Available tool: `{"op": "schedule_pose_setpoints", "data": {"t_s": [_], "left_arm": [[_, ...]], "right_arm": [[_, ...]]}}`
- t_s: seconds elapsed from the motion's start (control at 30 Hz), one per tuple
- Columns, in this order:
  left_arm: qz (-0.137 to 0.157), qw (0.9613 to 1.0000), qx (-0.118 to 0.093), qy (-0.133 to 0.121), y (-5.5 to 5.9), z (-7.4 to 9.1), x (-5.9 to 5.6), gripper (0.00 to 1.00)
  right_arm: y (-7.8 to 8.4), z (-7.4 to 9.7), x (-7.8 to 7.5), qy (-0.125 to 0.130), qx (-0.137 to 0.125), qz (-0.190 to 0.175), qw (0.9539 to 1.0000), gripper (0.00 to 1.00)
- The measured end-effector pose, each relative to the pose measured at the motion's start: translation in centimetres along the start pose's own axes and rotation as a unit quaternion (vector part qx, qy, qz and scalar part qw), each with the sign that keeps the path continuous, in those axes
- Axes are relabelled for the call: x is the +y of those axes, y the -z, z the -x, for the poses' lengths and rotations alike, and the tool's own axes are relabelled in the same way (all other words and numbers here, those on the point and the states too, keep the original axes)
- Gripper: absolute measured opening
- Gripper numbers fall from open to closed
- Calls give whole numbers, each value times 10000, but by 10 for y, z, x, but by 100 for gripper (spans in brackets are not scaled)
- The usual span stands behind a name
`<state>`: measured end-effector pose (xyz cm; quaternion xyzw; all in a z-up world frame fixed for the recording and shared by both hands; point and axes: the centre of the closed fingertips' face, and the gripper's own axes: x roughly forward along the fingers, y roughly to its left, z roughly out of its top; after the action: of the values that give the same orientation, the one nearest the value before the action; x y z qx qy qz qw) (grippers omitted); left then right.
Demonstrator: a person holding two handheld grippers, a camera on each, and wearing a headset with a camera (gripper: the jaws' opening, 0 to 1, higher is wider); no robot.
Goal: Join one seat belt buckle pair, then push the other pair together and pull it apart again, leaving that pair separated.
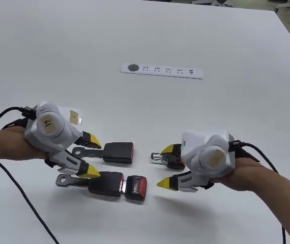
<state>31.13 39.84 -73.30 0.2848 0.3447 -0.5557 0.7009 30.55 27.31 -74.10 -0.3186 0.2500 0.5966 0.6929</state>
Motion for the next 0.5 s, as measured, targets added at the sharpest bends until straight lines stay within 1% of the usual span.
{"op": "schedule_pose_setpoints", "data": {"t_s": [0.23, 0.4, 0.5], "left_arm": [[-13, 10000, 13, -46, -2, -3, 13, 43], [-29, 10000, 69, -5, -3, -6, 18, 43], [-43, 9999, 116, 41, -4, -9, 20, 43]], "right_arm": [[8, 4, -14, 71, 45, -22, 10000, 42], [11, 6, -19, 79, 80, -22, 9999, 41], [17, 6, -25, 74, 112, -16, 9999, 41]]}}
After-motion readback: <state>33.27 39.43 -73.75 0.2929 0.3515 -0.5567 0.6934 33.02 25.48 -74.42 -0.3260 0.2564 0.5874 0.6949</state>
